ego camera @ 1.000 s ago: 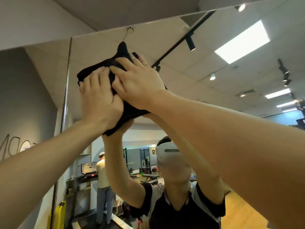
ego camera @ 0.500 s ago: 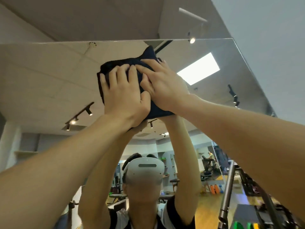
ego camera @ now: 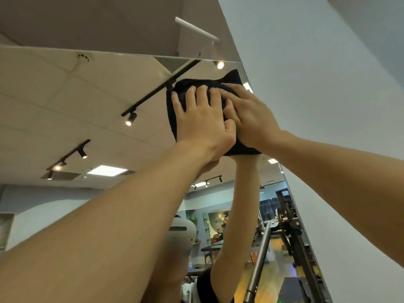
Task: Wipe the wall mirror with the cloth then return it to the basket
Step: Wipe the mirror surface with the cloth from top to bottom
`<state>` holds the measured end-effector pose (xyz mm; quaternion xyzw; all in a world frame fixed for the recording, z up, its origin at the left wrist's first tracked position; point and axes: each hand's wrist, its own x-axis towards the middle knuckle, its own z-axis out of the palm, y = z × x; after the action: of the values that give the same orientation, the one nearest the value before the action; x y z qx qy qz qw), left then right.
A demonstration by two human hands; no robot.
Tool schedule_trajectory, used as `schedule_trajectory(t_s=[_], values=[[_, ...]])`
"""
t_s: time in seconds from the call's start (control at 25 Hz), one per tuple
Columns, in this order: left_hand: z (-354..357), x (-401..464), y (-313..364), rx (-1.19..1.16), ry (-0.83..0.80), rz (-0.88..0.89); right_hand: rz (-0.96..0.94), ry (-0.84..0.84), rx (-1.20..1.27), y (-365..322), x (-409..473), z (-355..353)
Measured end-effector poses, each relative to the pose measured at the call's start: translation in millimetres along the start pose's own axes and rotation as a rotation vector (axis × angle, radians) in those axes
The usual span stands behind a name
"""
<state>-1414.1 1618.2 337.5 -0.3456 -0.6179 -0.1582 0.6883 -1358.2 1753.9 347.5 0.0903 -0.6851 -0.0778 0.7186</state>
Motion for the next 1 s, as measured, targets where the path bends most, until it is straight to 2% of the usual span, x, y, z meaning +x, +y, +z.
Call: schedule_trajectory(t_s=[0.36,0.64,0.8,1.0], values=[[5.4,-5.4,14.4,0.002,-0.029,0.062,0.057,0.045,-0.005,14.3,-16.9,-2.4],[8.2,-57.0,45.1,-0.052,-0.066,0.120,0.105,0.069,-0.063,16.5,-86.7,-11.4],[4.0,-96.0,49.5,-0.062,-0.113,0.179,0.154,0.044,-0.073,1.9,-133.9,-12.6],[-10.6,-108.1,22.8,-0.030,-0.172,0.214,0.211,0.037,-0.120,-35.8,-134.9,-3.0]])
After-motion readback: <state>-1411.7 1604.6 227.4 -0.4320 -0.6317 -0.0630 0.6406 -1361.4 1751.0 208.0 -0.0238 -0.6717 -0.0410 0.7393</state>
